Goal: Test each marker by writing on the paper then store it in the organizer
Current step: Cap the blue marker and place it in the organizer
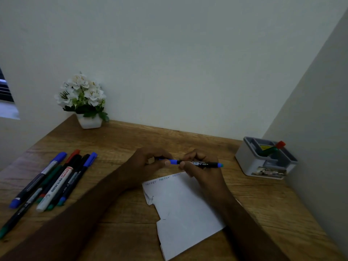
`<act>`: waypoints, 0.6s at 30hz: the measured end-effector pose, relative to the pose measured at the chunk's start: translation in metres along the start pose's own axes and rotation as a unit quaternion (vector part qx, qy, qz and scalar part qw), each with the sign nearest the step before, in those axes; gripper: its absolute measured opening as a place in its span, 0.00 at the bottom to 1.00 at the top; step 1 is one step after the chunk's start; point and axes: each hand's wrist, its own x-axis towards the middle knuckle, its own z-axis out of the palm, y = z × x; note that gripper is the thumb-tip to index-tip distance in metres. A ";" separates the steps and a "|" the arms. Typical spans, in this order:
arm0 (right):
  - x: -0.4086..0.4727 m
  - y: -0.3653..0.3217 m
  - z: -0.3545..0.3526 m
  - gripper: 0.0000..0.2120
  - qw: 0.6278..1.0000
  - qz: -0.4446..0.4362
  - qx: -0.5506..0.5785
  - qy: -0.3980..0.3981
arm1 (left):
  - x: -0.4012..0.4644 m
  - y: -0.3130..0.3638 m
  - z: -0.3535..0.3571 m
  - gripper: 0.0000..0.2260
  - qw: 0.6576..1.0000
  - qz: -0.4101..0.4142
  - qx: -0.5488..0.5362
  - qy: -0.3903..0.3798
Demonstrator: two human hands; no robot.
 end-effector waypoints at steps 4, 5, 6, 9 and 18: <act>0.000 0.007 0.001 0.09 1.000 0.026 0.010 0.008 | 0.001 0.004 0.002 0.06 1.000 0.011 -0.005 -0.021; 0.000 0.008 0.001 0.11 0.999 0.029 0.013 0.012 | 0.001 0.004 0.002 0.07 1.000 0.008 -0.012 -0.026; 0.000 0.008 0.000 0.13 0.999 0.032 0.018 0.014 | 0.001 0.004 0.002 0.07 0.999 0.002 -0.023 -0.028; 0.001 0.006 -0.001 0.18 0.999 0.030 0.030 0.006 | -0.001 0.005 0.004 0.12 0.998 -0.017 -0.063 -0.026; 0.003 0.004 0.003 0.10 0.998 0.052 0.003 -0.034 | -0.004 0.008 0.006 0.10 0.994 -0.037 -0.103 0.002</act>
